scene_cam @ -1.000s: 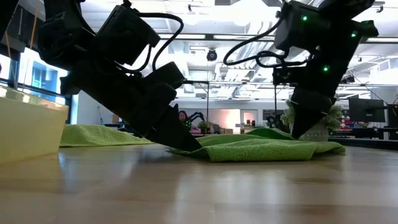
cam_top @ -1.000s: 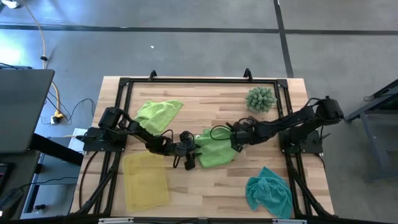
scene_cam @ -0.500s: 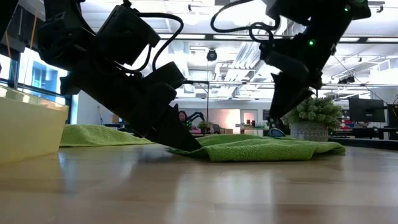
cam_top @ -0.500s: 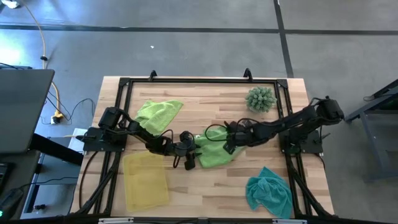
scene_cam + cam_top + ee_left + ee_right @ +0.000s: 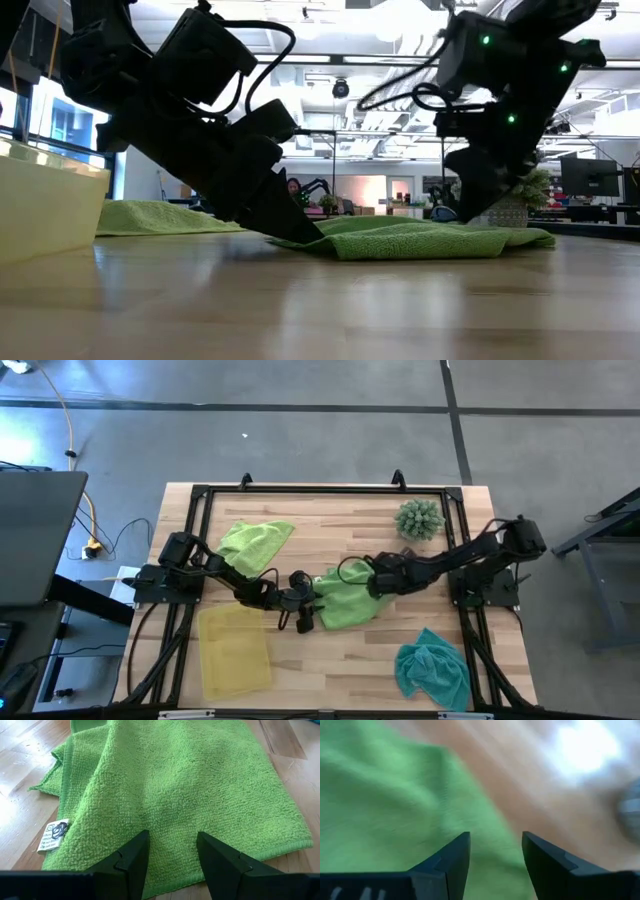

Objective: Roll microfiber towels into tight, uniform cylinder then place into a basket
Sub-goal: Fold the green microfiber towel

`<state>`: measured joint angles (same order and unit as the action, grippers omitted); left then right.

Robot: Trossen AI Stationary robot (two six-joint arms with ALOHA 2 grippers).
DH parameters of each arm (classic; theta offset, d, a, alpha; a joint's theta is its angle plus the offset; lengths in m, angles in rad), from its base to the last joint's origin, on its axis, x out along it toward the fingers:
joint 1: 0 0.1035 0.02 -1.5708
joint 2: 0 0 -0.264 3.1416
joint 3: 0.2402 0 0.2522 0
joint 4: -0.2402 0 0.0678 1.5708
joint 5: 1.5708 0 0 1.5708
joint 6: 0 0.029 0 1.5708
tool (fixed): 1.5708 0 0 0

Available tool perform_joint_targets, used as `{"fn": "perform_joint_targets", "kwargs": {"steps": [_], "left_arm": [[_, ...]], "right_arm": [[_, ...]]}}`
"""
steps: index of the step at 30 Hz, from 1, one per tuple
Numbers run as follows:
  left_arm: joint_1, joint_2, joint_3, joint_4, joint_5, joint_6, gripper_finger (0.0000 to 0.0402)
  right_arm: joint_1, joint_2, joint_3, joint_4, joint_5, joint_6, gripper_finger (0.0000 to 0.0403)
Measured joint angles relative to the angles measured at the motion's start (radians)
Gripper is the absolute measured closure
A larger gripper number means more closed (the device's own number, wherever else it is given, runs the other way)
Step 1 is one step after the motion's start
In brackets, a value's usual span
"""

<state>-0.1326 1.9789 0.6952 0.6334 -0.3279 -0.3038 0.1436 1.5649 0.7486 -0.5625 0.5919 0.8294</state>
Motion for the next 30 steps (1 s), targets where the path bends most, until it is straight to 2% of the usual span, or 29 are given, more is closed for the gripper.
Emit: {"fn": "perform_joint_targets", "kwargs": {"steps": [5,9,12,14,20,27,30], "left_arm": [[0.0,0.0,0.0,0.0,0.0,-0.001,0.0245],[0.0,0.0,0.0,0.0,0.0,0.0,0.0245],[0.0,0.0,0.0,0.0,0.0,0.0,0.0245],[0.0,0.0,0.0,0.0,0.0,0.0,0.0245],[0.0,0.0,0.0,0.0,0.0,0.0,0.0245],[0.0,0.0,0.0,0.0,0.0,0.0,0.0245],[0.0,0.0,0.0,0.0,0.0,0.0,0.0245]], "right_arm": [[-0.041,0.0,0.005,-0.026,0.031,0.0,0.0231],[-0.044,-0.001,0.041,-0.011,-0.075,0.0,0.0231],[-0.028,-0.001,0.049,0.07,-0.202,-0.001,0.0231],[-0.017,-0.001,0.047,0.111,-0.235,-0.016,0.0231],[-0.016,-0.001,0.018,0.126,-0.172,-0.043,0.0231],[-0.062,-0.001,-0.032,0.125,-0.157,-0.045,0.0231],[-0.083,-0.001,-0.04,0.102,-0.107,-0.053,0.0231]]}}
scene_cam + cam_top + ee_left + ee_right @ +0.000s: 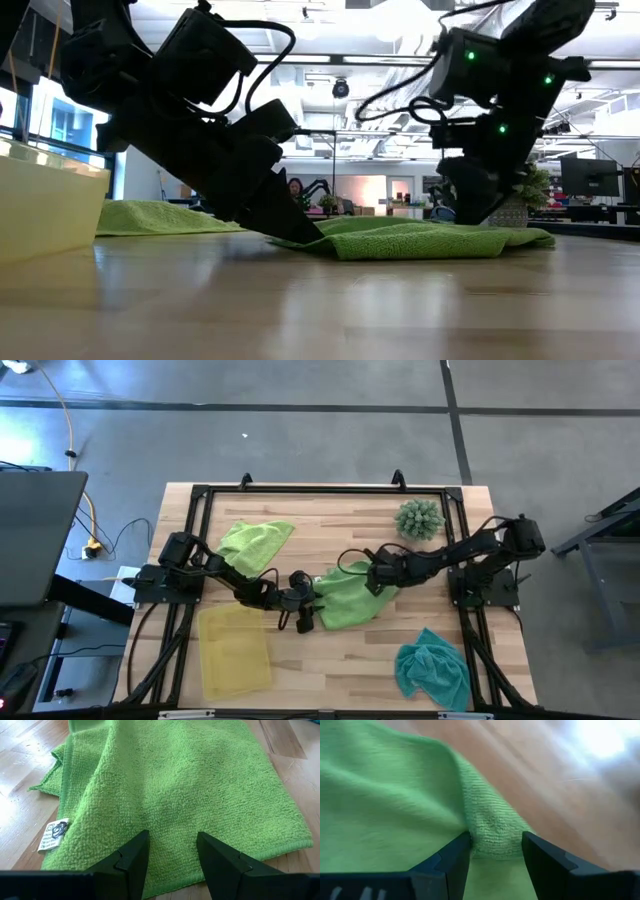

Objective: Roll microfiber towels into tight, uniform cylinder then place into a basket
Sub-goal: Fold the green microfiber towel

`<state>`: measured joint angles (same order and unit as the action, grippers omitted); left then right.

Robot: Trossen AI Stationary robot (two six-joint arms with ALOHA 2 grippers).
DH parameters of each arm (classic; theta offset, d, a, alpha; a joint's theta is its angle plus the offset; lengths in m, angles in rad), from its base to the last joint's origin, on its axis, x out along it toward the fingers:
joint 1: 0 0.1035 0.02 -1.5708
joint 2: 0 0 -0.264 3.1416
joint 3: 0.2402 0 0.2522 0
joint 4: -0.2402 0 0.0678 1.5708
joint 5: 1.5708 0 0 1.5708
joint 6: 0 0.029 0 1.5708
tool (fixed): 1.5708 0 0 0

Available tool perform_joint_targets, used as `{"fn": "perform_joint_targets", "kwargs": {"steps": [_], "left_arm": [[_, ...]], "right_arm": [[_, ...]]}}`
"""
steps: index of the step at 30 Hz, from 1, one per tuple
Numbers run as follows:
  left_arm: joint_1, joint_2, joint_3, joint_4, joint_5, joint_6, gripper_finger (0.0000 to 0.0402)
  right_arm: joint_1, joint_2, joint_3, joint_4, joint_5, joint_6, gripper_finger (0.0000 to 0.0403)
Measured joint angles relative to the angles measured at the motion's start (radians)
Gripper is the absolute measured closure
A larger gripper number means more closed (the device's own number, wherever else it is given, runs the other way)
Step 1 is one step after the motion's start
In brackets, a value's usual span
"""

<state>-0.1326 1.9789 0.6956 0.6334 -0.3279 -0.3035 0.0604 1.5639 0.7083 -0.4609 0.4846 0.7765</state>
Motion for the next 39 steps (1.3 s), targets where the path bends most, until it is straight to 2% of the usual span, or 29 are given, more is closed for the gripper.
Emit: {"fn": "perform_joint_targets", "kwargs": {"steps": [5,9,12,15,22,28,35,39], "left_arm": [[0.0,0.0,0.0,0.0,0.0,0.0,0.0245],[0.0,0.0,0.0,0.0,0.0,0.0,0.0245],[0.0,0.0,0.0,0.0,0.0,0.0,0.0245],[0.0,0.0,0.0,0.0,0.0,0.0,0.0245],[0.0,0.0,0.0,0.0,0.0,0.0,0.0245],[0.0,0.0,0.0,0.0,0.0,0.0,0.0245],[0.001,0.0,0.0,0.0,0.0,0.0,0.0245],[0.001,0.0,0.0,0.0,0.0,0.0,0.0245]], "right_arm": [[-0.039,0.0,0.007,-0.029,0.11,-0.053,0.0231],[-0.069,0.0,0.031,-0.028,0.132,-0.1,0.0231],[-0.087,0.0,0.051,-0.026,0.078,-0.155,0.0231],[-0.117,0.0,0.057,-0.014,-0.027,-0.217,0.0231],[-0.24,0.0,0.057,0.018,-0.165,-0.215,0.0231],[-0.329,0.0,0.058,0.064,-0.309,-0.366,0.0231],[-0.376,0.0,0.09,0.058,-0.402,-0.583,0.0231],[-0.387,0.0,0.091,0.068,-0.419,-0.62,0.0231]]}}
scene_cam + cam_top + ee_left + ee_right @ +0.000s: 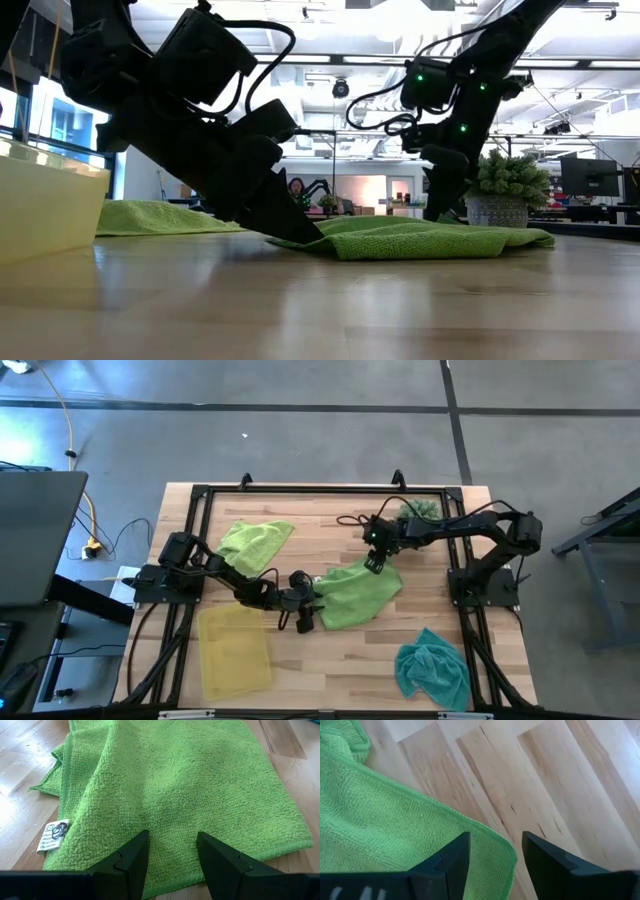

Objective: Roll microfiber towels into tight, uniform cylinder then place into a basket
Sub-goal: Fold the green microfiber towel

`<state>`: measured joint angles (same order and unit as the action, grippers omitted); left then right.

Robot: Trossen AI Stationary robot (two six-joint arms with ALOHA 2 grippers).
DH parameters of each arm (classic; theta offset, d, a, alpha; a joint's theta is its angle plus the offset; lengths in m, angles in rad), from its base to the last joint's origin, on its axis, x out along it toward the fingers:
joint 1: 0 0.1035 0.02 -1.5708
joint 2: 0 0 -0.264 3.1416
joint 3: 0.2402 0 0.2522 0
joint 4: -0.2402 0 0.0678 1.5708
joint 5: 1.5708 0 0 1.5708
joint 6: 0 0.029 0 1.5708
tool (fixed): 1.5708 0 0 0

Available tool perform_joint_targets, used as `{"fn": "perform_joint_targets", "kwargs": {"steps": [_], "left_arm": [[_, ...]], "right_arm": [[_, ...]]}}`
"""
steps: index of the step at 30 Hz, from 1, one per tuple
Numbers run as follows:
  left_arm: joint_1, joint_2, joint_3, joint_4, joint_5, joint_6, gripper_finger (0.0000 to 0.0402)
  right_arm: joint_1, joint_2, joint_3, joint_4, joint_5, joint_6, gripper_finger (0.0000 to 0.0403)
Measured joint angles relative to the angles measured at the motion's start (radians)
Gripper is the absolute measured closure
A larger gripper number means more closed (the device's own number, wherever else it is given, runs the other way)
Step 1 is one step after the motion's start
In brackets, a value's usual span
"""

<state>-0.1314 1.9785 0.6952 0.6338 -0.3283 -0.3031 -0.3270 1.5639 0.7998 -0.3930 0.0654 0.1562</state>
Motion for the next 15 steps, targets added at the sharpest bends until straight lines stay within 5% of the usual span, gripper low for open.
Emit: {"fn": "perform_joint_targets", "kwargs": {"steps": [15], "left_arm": [[0.0,0.0,0.0,0.001,0.0,-0.004,0.0245]], "right_arm": [[0.0,0.002,-0.021,0.002,-0.003,-0.018,0.0231]]}}
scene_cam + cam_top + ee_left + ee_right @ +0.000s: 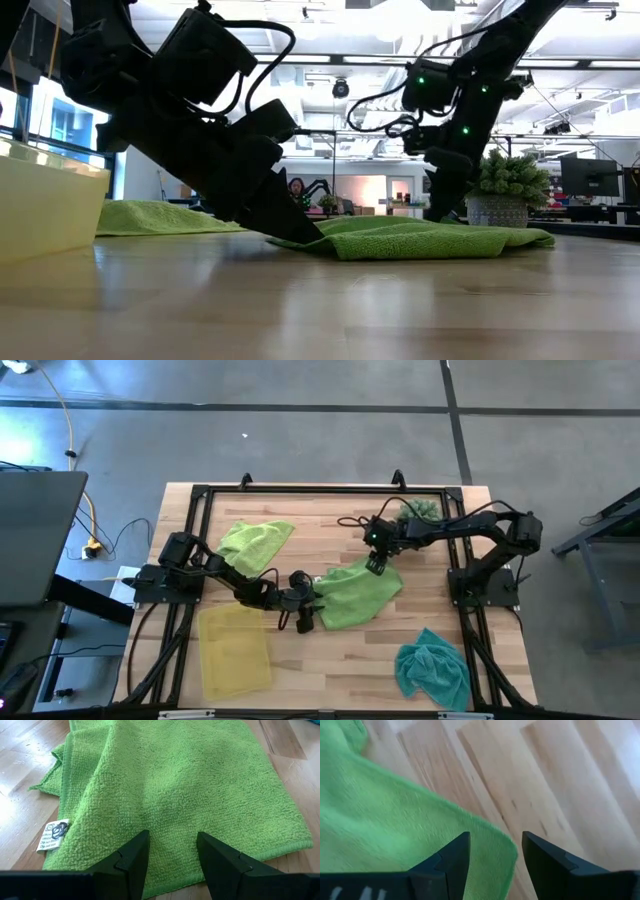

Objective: Roll microfiber towels into tight, uniform cylinder then place into a basket
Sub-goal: Fold the green microfiber towel

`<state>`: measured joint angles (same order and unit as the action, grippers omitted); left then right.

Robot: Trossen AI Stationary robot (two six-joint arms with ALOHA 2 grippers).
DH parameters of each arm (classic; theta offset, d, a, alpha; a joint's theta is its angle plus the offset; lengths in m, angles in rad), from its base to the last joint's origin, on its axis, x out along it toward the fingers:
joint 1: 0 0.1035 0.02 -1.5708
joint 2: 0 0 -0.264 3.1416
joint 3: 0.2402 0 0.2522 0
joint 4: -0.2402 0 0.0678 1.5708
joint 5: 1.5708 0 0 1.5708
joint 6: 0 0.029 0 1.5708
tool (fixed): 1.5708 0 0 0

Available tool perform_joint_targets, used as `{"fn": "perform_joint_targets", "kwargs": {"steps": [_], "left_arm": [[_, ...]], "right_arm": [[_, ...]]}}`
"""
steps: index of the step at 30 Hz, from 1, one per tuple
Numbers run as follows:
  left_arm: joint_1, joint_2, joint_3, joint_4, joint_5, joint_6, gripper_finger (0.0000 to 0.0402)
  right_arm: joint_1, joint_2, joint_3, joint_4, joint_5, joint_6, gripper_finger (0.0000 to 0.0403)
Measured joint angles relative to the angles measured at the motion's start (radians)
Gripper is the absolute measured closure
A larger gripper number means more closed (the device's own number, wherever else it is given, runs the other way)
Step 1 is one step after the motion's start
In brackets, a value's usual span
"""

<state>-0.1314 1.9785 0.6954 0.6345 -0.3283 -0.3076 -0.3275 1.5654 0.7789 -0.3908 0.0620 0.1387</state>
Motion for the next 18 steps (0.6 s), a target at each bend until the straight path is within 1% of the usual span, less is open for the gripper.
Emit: {"fn": "perform_joint_targets", "kwargs": {"steps": [5,8,12,18], "left_arm": [[0.0,0.0,0.0,0.0,0.0,0.0,0.0245],[0.0,0.0,0.0,0.0,0.0,0.004,0.0245],[0.0,0.0,0.0,0.0,0.0,0.004,0.0245],[0.0,0.0,0.0,0.0,0.0,0.004,0.0245]], "right_arm": [[0.0,0.0,-0.041,0.03,0.0,-0.022,0.0232],[0.0,0.0,-0.043,0.05,0.0,-0.048,0.0246],[0.0,0.001,-0.043,0.088,-0.014,-0.05,0.0286],[0.0,0.0,-0.043,0.072,-0.018,-0.018,0.0362]]}}
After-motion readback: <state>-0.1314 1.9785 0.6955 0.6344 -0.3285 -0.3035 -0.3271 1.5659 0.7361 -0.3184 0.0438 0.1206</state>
